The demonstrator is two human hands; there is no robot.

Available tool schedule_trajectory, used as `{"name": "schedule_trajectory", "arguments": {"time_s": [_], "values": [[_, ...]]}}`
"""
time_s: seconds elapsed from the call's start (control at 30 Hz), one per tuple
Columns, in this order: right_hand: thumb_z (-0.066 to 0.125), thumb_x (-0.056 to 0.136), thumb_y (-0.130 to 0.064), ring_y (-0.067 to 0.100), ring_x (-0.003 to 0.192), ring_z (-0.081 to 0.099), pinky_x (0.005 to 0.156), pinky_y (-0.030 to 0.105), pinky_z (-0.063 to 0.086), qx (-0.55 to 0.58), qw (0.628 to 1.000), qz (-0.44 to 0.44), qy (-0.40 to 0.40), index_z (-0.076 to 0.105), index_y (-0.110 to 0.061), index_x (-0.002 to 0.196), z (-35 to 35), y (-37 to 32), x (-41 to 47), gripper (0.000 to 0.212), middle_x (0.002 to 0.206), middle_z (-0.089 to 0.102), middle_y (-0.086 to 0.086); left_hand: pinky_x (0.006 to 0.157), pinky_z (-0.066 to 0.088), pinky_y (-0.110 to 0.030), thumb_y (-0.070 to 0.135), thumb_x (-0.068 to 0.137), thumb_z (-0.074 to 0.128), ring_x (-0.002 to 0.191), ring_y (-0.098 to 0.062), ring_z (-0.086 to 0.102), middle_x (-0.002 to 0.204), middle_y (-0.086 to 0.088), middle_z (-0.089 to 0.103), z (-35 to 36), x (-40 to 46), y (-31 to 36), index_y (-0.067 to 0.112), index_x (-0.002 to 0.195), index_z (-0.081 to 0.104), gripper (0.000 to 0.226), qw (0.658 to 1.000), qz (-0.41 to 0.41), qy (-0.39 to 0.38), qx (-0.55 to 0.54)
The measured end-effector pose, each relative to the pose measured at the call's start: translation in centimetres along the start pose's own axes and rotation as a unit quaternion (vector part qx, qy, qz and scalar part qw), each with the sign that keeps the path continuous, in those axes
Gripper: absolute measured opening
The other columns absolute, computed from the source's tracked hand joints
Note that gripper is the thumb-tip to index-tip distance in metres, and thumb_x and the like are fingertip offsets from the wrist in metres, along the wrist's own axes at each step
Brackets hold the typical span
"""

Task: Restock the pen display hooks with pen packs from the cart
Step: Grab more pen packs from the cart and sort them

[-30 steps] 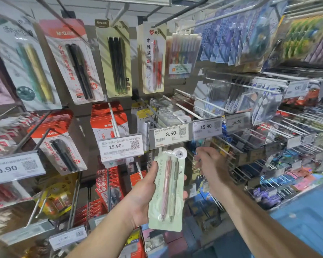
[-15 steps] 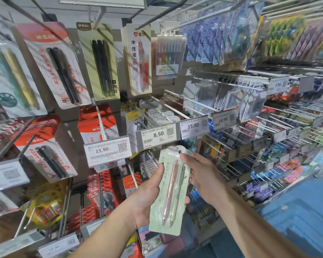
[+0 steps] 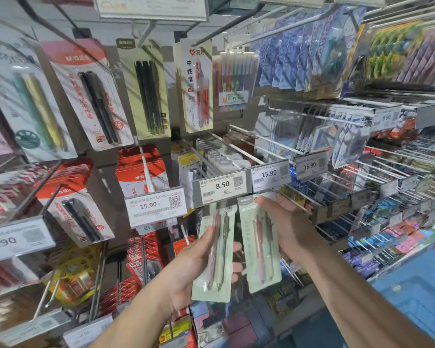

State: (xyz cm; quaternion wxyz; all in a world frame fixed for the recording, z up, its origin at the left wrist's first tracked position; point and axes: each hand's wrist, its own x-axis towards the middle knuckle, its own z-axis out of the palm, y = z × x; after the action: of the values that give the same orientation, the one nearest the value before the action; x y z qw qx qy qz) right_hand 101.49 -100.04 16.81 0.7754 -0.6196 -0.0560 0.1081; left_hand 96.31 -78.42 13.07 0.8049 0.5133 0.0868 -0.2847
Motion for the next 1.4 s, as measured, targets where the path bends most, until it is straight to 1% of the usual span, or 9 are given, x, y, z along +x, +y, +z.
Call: {"name": "schedule_trajectory", "arguments": {"time_s": [0.13, 0.23, 0.37, 0.57, 0.73, 0.83, 0.97, 1.13, 1.4], "values": [[0.055, 0.104, -0.023, 0.001, 0.064, 0.069, 0.063, 0.014, 0.048, -0.066, 0.997, -0.048, 0.007, 0.065, -0.007, 0.102, 0.0, -1.2, 0.1, 0.019, 0.066, 0.073, -0.003, 0.078, 0.061, -0.042, 0.076, 0.080, 0.064, 0.086, -0.034, 0.071, 0.113, -0.029, 0.070, -1.2, 0.1, -0.2, 0.006, 0.129, 0.071, 0.086, 1.000, -0.015, 0.009, -0.003], [0.054, 0.104, -0.013, 0.015, 0.086, 0.073, 0.077, 0.017, 0.050, -0.081, 0.994, -0.068, 0.018, 0.070, -0.009, 0.098, -0.2, -1.2, 0.8, 0.017, 0.087, 0.078, 0.007, 0.080, 0.061, -0.042, 0.069, 0.085, 0.055, 0.084, -0.033, 0.072, 0.110, -0.028, 0.071, -1.8, 0.2, -0.4, 0.006, 0.127, 0.073, 0.078, 1.000, -0.013, 0.013, 0.002], [0.051, 0.106, -0.012, -0.004, 0.053, 0.055, 0.054, 0.010, 0.043, -0.071, 0.995, -0.069, 0.030, 0.066, -0.009, 0.090, 0.2, -1.0, 0.8, 0.021, 0.060, 0.061, -0.009, 0.089, 0.056, -0.046, 0.067, 0.088, 0.052, 0.088, -0.034, 0.069, 0.121, -0.029, 0.069, -1.8, -0.5, -0.1, 0.010, 0.123, 0.075, 0.071, 1.000, -0.003, 0.025, -0.001], [0.056, 0.104, -0.024, 0.036, 0.113, 0.065, 0.100, 0.047, 0.049, -0.039, 0.995, -0.067, 0.057, 0.071, -0.011, 0.122, 0.8, -1.1, 0.6, 0.027, 0.117, 0.072, 0.016, 0.082, 0.057, -0.043, 0.069, 0.085, 0.051, 0.084, -0.033, 0.069, 0.116, -0.029, 0.070, -1.6, -1.0, 0.2, 0.010, 0.125, 0.075, 0.074, 1.000, -0.013, 0.028, -0.007], [0.050, 0.106, -0.021, 0.025, 0.124, 0.063, 0.115, 0.045, 0.039, -0.076, 0.993, -0.075, 0.047, 0.067, -0.010, 0.126, 0.8, -1.4, 0.4, 0.028, 0.123, 0.072, 0.010, 0.079, 0.058, -0.041, 0.071, 0.086, 0.051, 0.087, -0.034, 0.069, 0.116, -0.027, 0.070, -1.4, -1.2, 0.3, 0.011, 0.127, 0.073, 0.076, 1.000, -0.015, 0.020, -0.017], [0.051, 0.105, -0.019, 0.025, 0.114, 0.068, 0.104, 0.038, 0.047, -0.070, 0.993, -0.067, 0.064, 0.070, -0.009, 0.118, 0.6, -1.4, 0.5, 0.024, 0.117, 0.074, 0.013, 0.085, 0.057, -0.044, 0.071, 0.084, 0.052, 0.090, -0.034, 0.068, 0.117, -0.027, 0.070, -1.4, -1.1, 0.3, 0.012, 0.125, 0.075, 0.076, 1.000, -0.001, 0.024, -0.014], [0.053, 0.105, -0.019, -0.001, 0.060, 0.062, 0.051, 0.009, 0.044, -0.069, 0.992, -0.053, 0.089, 0.069, -0.014, 0.103, 0.7, -1.6, 0.6, 0.017, 0.080, 0.076, -0.004, 0.112, 0.038, -0.060, 0.067, 0.086, 0.052, 0.096, -0.036, 0.064, 0.135, -0.025, 0.065, -1.3, -1.1, 0.2, 0.019, 0.115, 0.080, 0.063, 0.999, 0.016, 0.031, -0.035], [0.064, 0.097, -0.027, 0.035, 0.115, 0.066, 0.113, 0.044, 0.042, -0.049, 0.994, -0.045, 0.092, 0.075, -0.016, 0.103, 0.9, -2.0, 0.7, 0.017, 0.104, 0.078, 0.007, 0.115, 0.033, -0.064, 0.066, 0.085, 0.056, 0.102, -0.038, 0.062, 0.137, -0.028, 0.062, -1.3, -1.2, 0.1, 0.016, 0.118, 0.078, 0.064, 0.998, 0.017, 0.024, -0.051], [0.048, 0.101, -0.008, 0.030, 0.108, 0.066, 0.105, 0.049, 0.046, -0.009, 0.997, -0.004, 0.081, 0.067, -0.010, 0.105, 0.7, -1.9, 1.3, 0.020, 0.095, 0.078, 0.004, 0.102, 0.049, -0.055, 0.070, 0.085, 0.051, 0.097, -0.036, 0.065, 0.125, -0.027, 0.069, -1.3, -1.5, 0.2, 0.014, 0.120, 0.078, 0.071, 0.998, 0.016, 0.041, -0.049]]}}
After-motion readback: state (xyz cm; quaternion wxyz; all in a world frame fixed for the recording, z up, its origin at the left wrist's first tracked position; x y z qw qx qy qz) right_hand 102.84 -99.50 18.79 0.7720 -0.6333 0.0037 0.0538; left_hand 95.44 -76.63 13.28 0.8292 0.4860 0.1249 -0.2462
